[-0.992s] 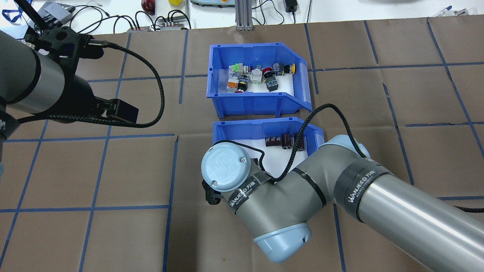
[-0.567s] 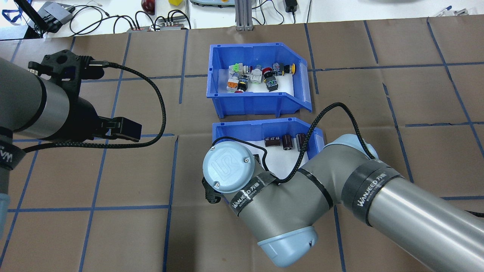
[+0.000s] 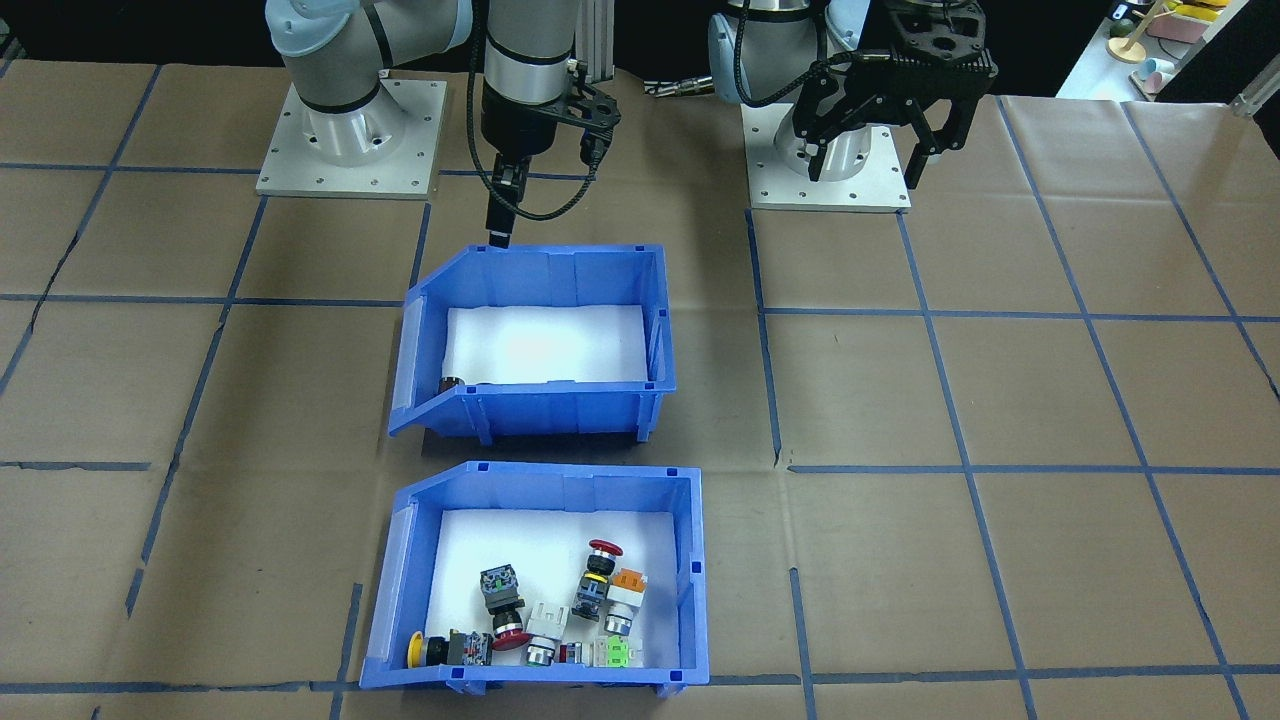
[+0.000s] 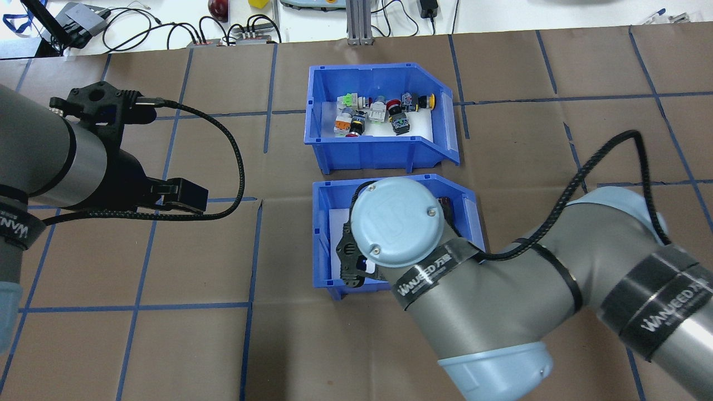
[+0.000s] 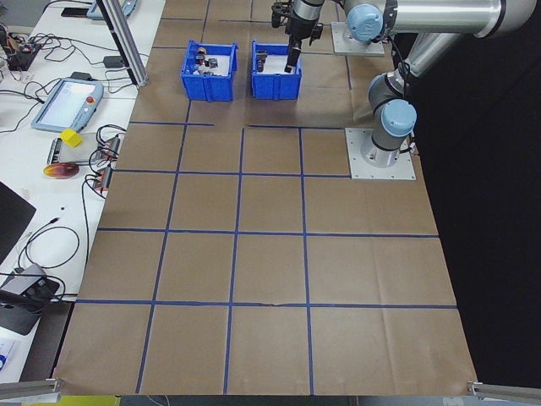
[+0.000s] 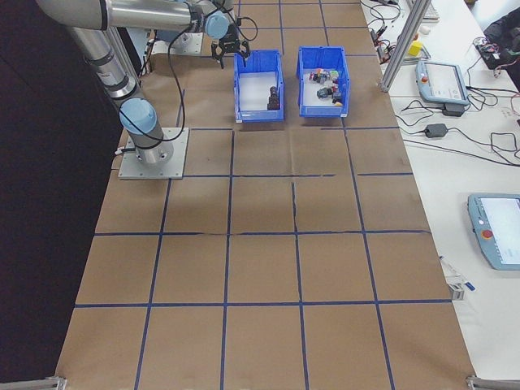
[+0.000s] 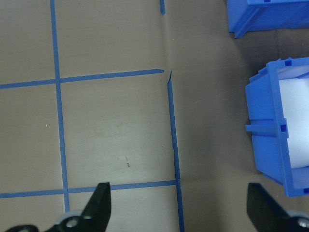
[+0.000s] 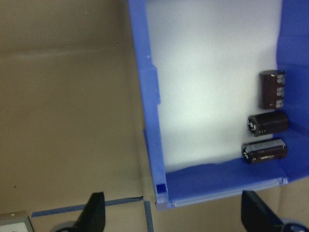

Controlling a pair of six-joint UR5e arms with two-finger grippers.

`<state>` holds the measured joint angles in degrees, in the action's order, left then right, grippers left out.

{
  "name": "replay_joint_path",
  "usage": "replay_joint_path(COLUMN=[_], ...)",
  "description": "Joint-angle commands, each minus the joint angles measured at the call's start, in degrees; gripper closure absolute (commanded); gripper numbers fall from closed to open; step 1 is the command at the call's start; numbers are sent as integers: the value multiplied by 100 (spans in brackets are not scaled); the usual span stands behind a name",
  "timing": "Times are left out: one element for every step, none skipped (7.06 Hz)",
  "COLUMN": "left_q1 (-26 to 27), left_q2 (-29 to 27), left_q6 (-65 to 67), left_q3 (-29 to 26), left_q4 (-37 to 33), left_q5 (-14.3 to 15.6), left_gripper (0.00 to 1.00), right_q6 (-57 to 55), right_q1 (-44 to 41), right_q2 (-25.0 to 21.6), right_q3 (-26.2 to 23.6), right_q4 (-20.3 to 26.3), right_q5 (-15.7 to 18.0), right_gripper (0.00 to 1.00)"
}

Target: Place button box in front

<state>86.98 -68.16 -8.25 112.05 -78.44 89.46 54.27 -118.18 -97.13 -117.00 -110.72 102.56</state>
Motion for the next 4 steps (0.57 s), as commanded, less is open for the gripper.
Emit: replay_joint_path(left_q1=[21,38,47,160], left_q2=[-363,-617,-994,-1355], left_q6=[-36,-132,-142,-133], left_q3=[-43,-287,-750,-1234], left_q4=[56,74,-4,-118], left_q5=[19,10,10,19], left_gripper=[2,2,2,1], right_q6=[-4,-48,-83,-597], right_q1=[1055,1600,2049,2419], right_q2=[-262,-272,-280,-280], right_q3=[81,220,448,642], right_q4=[60,68,103,277], right_q5=[-43,-52,-243,-637], right_gripper=[0,0,0,0])
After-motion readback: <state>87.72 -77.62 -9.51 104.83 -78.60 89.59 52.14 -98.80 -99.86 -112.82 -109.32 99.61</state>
